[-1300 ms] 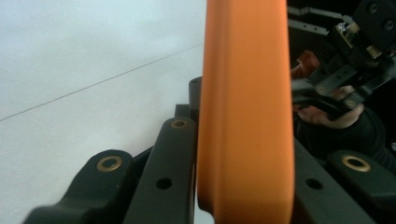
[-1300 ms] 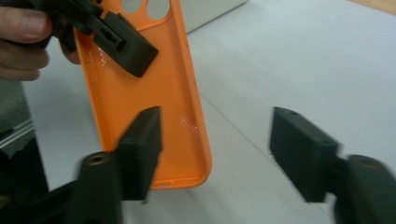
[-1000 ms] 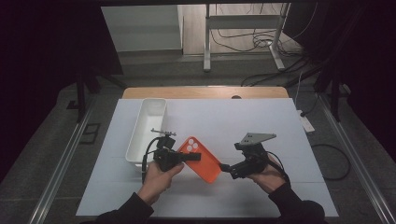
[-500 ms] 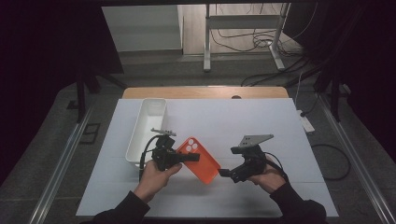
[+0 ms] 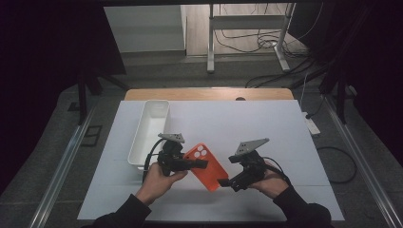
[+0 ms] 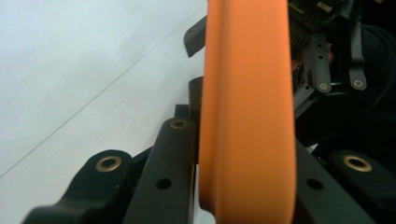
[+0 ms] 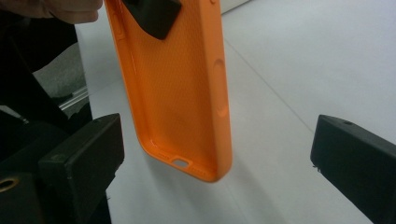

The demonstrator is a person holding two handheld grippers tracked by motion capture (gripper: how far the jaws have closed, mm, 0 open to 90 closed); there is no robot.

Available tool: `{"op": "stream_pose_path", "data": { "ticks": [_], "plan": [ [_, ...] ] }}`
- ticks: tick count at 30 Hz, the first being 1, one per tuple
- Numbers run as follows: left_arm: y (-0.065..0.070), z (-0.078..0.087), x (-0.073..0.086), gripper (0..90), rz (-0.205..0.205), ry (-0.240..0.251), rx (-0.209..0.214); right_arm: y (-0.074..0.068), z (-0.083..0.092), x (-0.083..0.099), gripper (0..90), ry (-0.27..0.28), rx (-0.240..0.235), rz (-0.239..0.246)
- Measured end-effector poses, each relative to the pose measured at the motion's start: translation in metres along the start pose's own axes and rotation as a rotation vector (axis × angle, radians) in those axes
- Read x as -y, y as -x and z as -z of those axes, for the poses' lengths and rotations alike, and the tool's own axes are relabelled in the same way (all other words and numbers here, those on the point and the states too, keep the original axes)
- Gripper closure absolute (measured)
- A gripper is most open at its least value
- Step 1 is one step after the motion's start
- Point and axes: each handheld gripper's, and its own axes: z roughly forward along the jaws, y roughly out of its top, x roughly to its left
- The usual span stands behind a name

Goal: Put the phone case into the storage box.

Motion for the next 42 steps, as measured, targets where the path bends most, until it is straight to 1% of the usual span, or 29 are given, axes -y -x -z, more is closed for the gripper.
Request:
{"op": "stream_pose_path", "data": {
  "ticks": [1, 4, 5, 8, 11, 14, 15, 16, 17, 18, 19, 22, 24, 25, 26, 27, 28, 29, 31, 32, 33, 34, 35, 37, 38, 39, 40, 41, 42],
  "plan": [
    [0.001, -0.001, 0.000, 84.1, -0.002, -0.003, 0.004, -0.002, -0.001, -0.001, 2.1, -0.008, -0.018, -0.001],
    [0.002, -0.002, -0.001, 84.1, -0.015, -0.002, 0.020, -0.003, -0.003, -0.001, 1.5, -0.013, -0.022, 0.008],
    [0.003, -0.002, -0.001, 84.1, -0.020, -0.001, 0.026, -0.005, -0.004, -0.001, 1.6, -0.017, -0.031, 0.009],
    [0.006, -0.003, -0.002, 84.2, -0.042, 0.005, 0.047, -0.009, -0.006, -0.003, 3.0, -0.026, -0.040, 0.024],
    [0.009, -0.004, -0.002, 84.1, -0.062, 0.004, 0.061, -0.010, -0.007, -0.004, 8.3, -0.031, -0.043, 0.039],
    [0.011, -0.006, -0.003, 84.1, -0.077, 0.005, 0.070, -0.012, -0.007, -0.004, 17.9, -0.028, -0.066, 0.053],
    [0.011, -0.006, -0.003, 84.1, -0.077, 0.005, 0.070, -0.012, -0.007, -0.004, 17.9, -0.028, -0.066, 0.053],
    [0.012, -0.006, -0.003, 84.1, -0.083, 0.006, 0.076, -0.012, -0.006, -0.005, 21.2, -0.026, -0.069, 0.056],
    [0.012, -0.007, -0.003, 84.1, -0.087, 0.011, 0.084, -0.013, -0.005, -0.005, 28.3, -0.023, -0.088, 0.057],
    [0.013, -0.007, -0.003, 84.1, -0.089, 0.014, 0.089, -0.013, -0.005, -0.005, 28.3, -0.023, -0.088, 0.057],
    [0.013, -0.007, -0.003, 84.1, -0.096, 0.012, 0.094, -0.013, -0.005, -0.005, 31.0, -0.022, -0.092, 0.060],
    [0.015, -0.008, -0.004, 84.0, -0.111, 0.012, 0.108, -0.013, -0.005, -0.005, 41.1, -0.033, -0.137, 0.061],
    [0.016, -0.008, -0.004, 84.0, -0.118, 0.013, 0.117, -0.013, -0.005, -0.006, 47.0, -0.038, -0.155, 0.061],
    [0.016, -0.009, -0.004, 84.0, -0.119, 0.014, 0.121, -0.013, -0.005, -0.006, 51.0, -0.040, -0.168, 0.061],
    [0.016, -0.009, -0.004, 84.0, -0.122, 0.014, 0.120, -0.013, -0.005, -0.006, 59.5, -0.040, -0.191, 0.062],
    [0.016, -0.009, -0.003, 83.9, -0.124, 0.013, 0.118, -0.013, -0.005, -0.006, 63.9, -0.039, -0.203, 0.064],
    [0.016, -0.009, -0.003, 83.9, -0.124, 0.013, 0.118, -0.013, -0.005, -0.006, 63.9, -0.039, -0.203, 0.064],
    [0.015, -0.009, -0.003, 83.5, -0.124, 0.018, 0.128, -0.012, -0.003, -0.007, 72.0, -0.027, -0.229, 0.066],
    [0.014, -0.009, -0.003, 82.5, -0.125, 0.030, 0.149, -0.010, -0.001, -0.008, 76.9, -0.023, -0.261, 0.057],
    [0.014, -0.009, -0.003, 81.5, -0.125, 0.030, 0.149, -0.010, -0.001, -0.008, 76.9, -0.023, -0.261, 0.057],
    [0.015, -0.009, -0.003, 78.0, -0.128, 0.039, 0.162, -0.008, 0.000, -0.008, 84.3, -0.019, -0.280, 0.049],
    [0.015, -0.009, -0.003, 76.5, -0.128, 0.039, 0.162, -0.008, 0.000, -0.008, 84.3, -0.019, -0.280, 0.049],
    [0.016, -0.008, -0.004, 76.5, -0.129, 0.044, 0.150, -0.008, 0.001, -0.009, 84.6, -0.016, -0.292, 0.051],
    [0.016, -0.008, -0.004, 72.0, -0.126, 0.049, 0.139, -0.010, 0.002, -0.010, 85.2, -0.017, -0.273, 0.063],
    [0.016, -0.008, -0.004, 69.6, -0.120, 0.054, 0.125, -0.011, 0.003, -0.011, 85.4, -0.018, -0.261, 0.068],
    [0.016, -0.008, -0.005, 63.8, -0.117, 0.055, 0.102, -0.012, 0.003, -0.011, 85.4, -0.019, -0.242, 0.072],
    [0.017, -0.008, -0.005, 52.1, -0.117, 0.053, 0.079, -0.013, 0.004, -0.011, 85.4, -0.015, -0.208, 0.074],
    [0.017, -0.007, -0.005, 47.0, -0.118, 0.051, 0.031, -0.013, 0.005, -0.011, 85.4, -0.013, -0.195, 0.073],
    [0.016, -0.007, -0.005, 42.6, -0.114, 0.057, 0.009, -0.013, 0.005, -0.011, 85.4, -0.008, -0.175, 0.076]
  ]
}}
